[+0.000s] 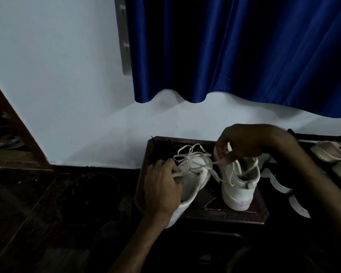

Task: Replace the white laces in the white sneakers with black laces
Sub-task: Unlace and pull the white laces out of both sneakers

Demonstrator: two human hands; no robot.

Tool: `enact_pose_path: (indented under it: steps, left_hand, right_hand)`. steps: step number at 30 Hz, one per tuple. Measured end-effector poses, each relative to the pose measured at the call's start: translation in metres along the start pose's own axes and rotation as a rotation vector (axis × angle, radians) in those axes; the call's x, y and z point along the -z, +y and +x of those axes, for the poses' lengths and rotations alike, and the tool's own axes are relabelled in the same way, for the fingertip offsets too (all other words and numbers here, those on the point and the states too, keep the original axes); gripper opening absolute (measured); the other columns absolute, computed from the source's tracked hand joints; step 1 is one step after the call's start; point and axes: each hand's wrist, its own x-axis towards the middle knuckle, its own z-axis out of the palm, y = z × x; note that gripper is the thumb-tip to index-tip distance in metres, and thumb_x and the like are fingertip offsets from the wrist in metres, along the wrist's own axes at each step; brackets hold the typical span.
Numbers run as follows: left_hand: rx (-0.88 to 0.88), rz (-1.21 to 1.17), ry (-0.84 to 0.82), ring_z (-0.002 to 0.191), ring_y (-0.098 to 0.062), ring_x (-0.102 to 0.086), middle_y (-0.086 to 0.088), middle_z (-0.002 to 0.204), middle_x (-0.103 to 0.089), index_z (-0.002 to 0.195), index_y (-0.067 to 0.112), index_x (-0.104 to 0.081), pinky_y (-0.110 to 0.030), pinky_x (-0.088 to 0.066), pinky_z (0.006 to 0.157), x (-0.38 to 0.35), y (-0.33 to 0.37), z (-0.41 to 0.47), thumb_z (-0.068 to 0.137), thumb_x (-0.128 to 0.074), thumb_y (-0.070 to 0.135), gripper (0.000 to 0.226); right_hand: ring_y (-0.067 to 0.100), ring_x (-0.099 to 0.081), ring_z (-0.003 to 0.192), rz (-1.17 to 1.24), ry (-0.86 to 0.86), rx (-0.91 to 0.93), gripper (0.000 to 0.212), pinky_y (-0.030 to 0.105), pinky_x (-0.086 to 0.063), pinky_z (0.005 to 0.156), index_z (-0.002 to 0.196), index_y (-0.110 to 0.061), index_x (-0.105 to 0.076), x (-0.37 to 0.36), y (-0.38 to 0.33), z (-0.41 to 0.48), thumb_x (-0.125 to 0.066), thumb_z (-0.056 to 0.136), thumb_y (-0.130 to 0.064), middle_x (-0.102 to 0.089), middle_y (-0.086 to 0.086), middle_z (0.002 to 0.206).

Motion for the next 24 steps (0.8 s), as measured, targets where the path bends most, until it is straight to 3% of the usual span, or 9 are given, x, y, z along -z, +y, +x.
enact_pose_path:
  steps: [2,5,9,13,15,17,20,22,24]
  left_hand:
    - [0.008,0.001,-0.011,0.080,-0.015,-0.048,0.010,0.082,-0.054,0.076,0.028,-0.053,-0.033,-0.041,0.066,0.000,0.001,-0.001,0.073,-0.077,0.050,0.032]
    - [0.026,0.018,-0.032,0.083,-0.017,-0.051,0.011,0.082,-0.053,0.075,0.028,-0.052,-0.032,-0.041,0.065,0.001,0.004,0.000,0.071,-0.077,0.029,0.026]
    - [0.027,-0.014,-0.050,0.083,-0.019,-0.050,0.010,0.083,-0.053,0.074,0.028,-0.051,-0.034,-0.041,0.065,0.004,0.003,-0.001,0.064,-0.066,0.008,0.027]
    - [0.052,-0.005,-0.027,0.080,-0.015,-0.050,0.013,0.079,-0.051,0.074,0.029,-0.051,-0.035,-0.043,0.061,0.000,-0.001,0.000,0.067,-0.077,0.020,0.029]
    - [0.041,0.005,-0.030,0.081,-0.016,-0.051,0.012,0.082,-0.053,0.077,0.029,-0.052,-0.036,-0.044,0.062,0.001,0.001,-0.001,0.067,-0.076,0.024,0.026]
    - [0.033,0.000,-0.028,0.083,-0.018,-0.051,0.011,0.085,-0.055,0.079,0.029,-0.055,-0.036,-0.044,0.064,0.002,0.003,-0.001,0.069,-0.077,0.031,0.024]
    - [0.017,-0.013,-0.004,0.083,-0.019,-0.052,0.010,0.086,-0.056,0.078,0.029,-0.056,-0.033,-0.041,0.065,0.005,0.005,-0.002,0.070,-0.075,0.037,0.022]
    - [0.014,-0.025,-0.008,0.083,-0.020,-0.052,0.008,0.086,-0.057,0.078,0.028,-0.056,-0.033,-0.039,0.064,0.006,0.006,-0.002,0.072,-0.069,0.038,0.018]
    - [0.026,-0.015,-0.023,0.084,-0.019,-0.051,0.009,0.086,-0.056,0.078,0.028,-0.056,-0.033,-0.040,0.064,0.007,0.007,-0.002,0.072,-0.072,0.036,0.020]
  right_hand:
    - [0.010,-0.063,0.086,0.004,0.069,-0.023,0.025,0.023,-0.050,0.074,0.096,-0.021,-0.072,-0.013,-0.004,0.017,-0.073,0.083,-0.042,-0.070,-0.008,0.093]
    - [0.019,-0.067,0.084,0.033,0.130,-0.036,0.041,0.040,-0.056,0.081,0.088,-0.016,-0.073,-0.044,-0.016,0.051,-0.068,0.080,-0.055,-0.072,0.001,0.088]
    - [0.024,-0.065,0.095,-0.098,0.250,-0.048,0.033,0.035,-0.053,0.079,0.090,-0.020,-0.068,-0.069,-0.026,0.076,-0.071,0.076,-0.049,-0.068,0.003,0.099]
    - [0.023,-0.065,0.101,-0.135,0.276,-0.016,0.013,0.033,-0.051,0.079,0.093,-0.025,-0.069,-0.067,-0.018,0.072,-0.067,0.082,-0.033,-0.067,-0.001,0.107]
    - [0.013,-0.063,0.092,-0.139,0.171,0.089,0.003,0.032,-0.051,0.078,0.083,-0.028,-0.067,-0.053,-0.011,0.053,-0.066,0.085,-0.025,-0.066,-0.010,0.093]
    - [0.005,-0.060,0.080,-0.006,0.039,0.190,0.009,0.026,-0.049,0.075,0.080,-0.027,-0.066,-0.032,-0.004,0.025,-0.070,0.085,-0.020,-0.065,-0.015,0.081]
    - [0.009,-0.063,0.083,0.237,-0.033,0.240,0.005,0.027,-0.049,0.077,0.084,-0.028,-0.069,-0.012,0.008,-0.009,-0.074,0.084,-0.027,-0.069,-0.009,0.087]
    - [0.005,-0.062,0.082,0.224,-0.011,0.151,0.005,0.025,-0.051,0.074,0.087,-0.033,-0.071,-0.012,0.011,-0.009,-0.073,0.084,-0.036,-0.069,-0.014,0.087]
    - [0.001,-0.060,0.084,0.133,0.103,0.049,0.022,0.024,-0.049,0.075,0.097,-0.029,-0.072,-0.021,0.005,0.010,-0.068,0.085,-0.047,-0.067,-0.017,0.091]
